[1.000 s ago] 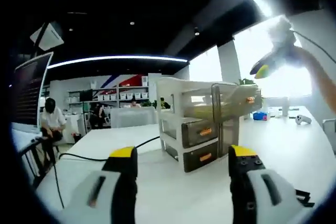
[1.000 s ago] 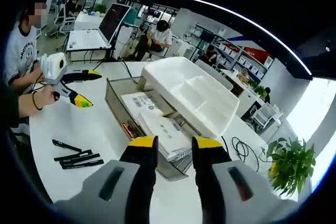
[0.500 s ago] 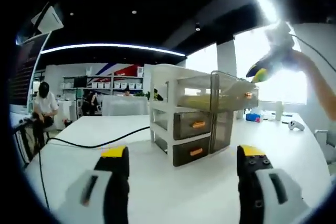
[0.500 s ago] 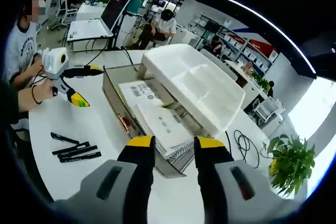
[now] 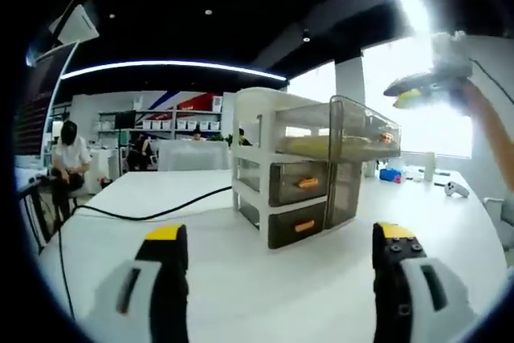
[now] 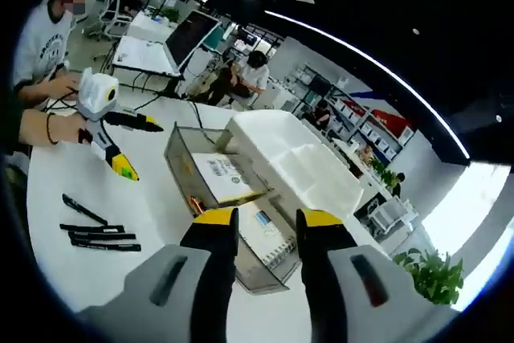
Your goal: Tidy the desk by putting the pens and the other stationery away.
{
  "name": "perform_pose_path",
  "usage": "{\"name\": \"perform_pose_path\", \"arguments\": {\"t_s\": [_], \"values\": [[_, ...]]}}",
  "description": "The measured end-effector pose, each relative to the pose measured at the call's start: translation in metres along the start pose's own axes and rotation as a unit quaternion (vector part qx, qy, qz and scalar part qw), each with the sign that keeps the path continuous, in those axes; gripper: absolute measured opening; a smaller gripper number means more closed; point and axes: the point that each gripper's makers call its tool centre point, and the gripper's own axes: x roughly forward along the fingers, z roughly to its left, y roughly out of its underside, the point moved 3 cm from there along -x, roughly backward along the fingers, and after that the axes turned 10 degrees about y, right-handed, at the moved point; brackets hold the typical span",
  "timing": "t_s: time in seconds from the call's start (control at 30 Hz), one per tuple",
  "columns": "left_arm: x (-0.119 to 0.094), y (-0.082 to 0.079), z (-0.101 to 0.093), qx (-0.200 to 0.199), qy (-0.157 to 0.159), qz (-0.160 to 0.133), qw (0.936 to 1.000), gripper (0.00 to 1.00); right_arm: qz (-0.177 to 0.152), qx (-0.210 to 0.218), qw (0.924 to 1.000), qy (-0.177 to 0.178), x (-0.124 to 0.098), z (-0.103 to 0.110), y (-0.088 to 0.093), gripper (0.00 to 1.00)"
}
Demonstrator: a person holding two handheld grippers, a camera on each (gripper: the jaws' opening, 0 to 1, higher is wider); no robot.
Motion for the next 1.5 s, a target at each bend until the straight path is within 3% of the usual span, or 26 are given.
{"name": "perform_pose_path", "arguments": {"t_s": [0.1, 0.2, 0.23, 0.3, 0.37, 0.47, 0.5, 0.6, 0.63, 0.77, 0.9, 0.97, 1.13, 1.3, 1.4, 1.5], "values": [[0.0, 0.0, 0.0, -0.018, 0.004, -0.006, 0.9998, 0.97, -0.041, -0.091, 0.9949, 0.019, -0.003, 0.014, -0.011, 0.31], [0.002, 0.002, -0.002, -0.014, 0.006, 0.001, 0.9999, 0.96, -0.054, -0.133, 0.9893, 0.025, -0.003, 0.027, -0.012, 0.3], [0.005, 0.005, -0.006, 0.0, 0.024, 0.013, 0.9996, 0.96, -0.059, -0.139, 0.9881, 0.028, -0.002, 0.03, -0.011, 0.29], [0.008, 0.004, -0.012, 0.004, 0.031, 0.01, 0.9995, 0.97, -0.068, -0.144, 0.9866, 0.039, -0.001, 0.039, -0.007, 0.28], [0.008, 0.0, -0.012, 0.001, 0.025, -0.015, 0.9996, 0.97, -0.078, -0.176, 0.9805, 0.042, 0.003, 0.049, -0.004, 0.28], [0.007, -0.001, -0.008, 0.007, 0.015, -0.026, 0.9995, 0.97, -0.078, -0.2, 0.9745, 0.065, 0.008, 0.055, 0.003, 0.28], [0.007, -0.006, -0.006, 0.028, 0.014, -0.049, 0.9983, 0.97, -0.079, -0.203, 0.9734, 0.071, 0.01, 0.056, 0.004, 0.28], [0.007, -0.012, -0.008, 0.026, 0.016, -0.08, 0.9963, 0.97, -0.097, -0.239, 0.9628, 0.08, 0.012, 0.061, 0.002, 0.26], [0.007, -0.016, -0.008, 0.019, 0.013, -0.099, 0.9949, 0.97, -0.101, -0.245, 0.9606, 0.085, 0.013, 0.061, 0.002, 0.24], [0.006, -0.018, -0.007, 0.03, 0.007, -0.092, 0.9952, 0.97, -0.101, -0.271, 0.9529, 0.092, 0.018, 0.065, 0.005, 0.23], [0.006, -0.021, -0.005, -0.006, 0.006, -0.117, 0.9931, 0.97, -0.098, -0.281, 0.9488, 0.105, 0.025, 0.064, 0.009, 0.23], [0.006, -0.023, -0.007, 0.014, 0.006, -0.118, 0.9929, 0.97, -0.102, -0.299, 0.9409, 0.124, 0.021, 0.065, 0.007, 0.2], [0.009, -0.019, -0.012, 0.04, 0.009, -0.093, 0.9948, 0.97, -0.099, -0.327, 0.9282, 0.147, 0.019, 0.067, 0.007, 0.15], [0.008, -0.02, -0.014, 0.027, 0.024, -0.099, 0.9945, 0.97, -0.087, -0.339, 0.9257, 0.143, 0.021, 0.069, 0.005, 0.12], [0.008, -0.02, -0.013, 0.052, 0.014, -0.09, 0.9945, 0.97, -0.084, -0.342, 0.9244, 0.147, 0.023, 0.063, 0.001, 0.11], [0.007, -0.023, -0.015, 0.063, 0.015, -0.094, 0.9935, 0.97, -0.089, -0.332, 0.9281, 0.143, 0.026, 0.063, 0.001, 0.11]]}}
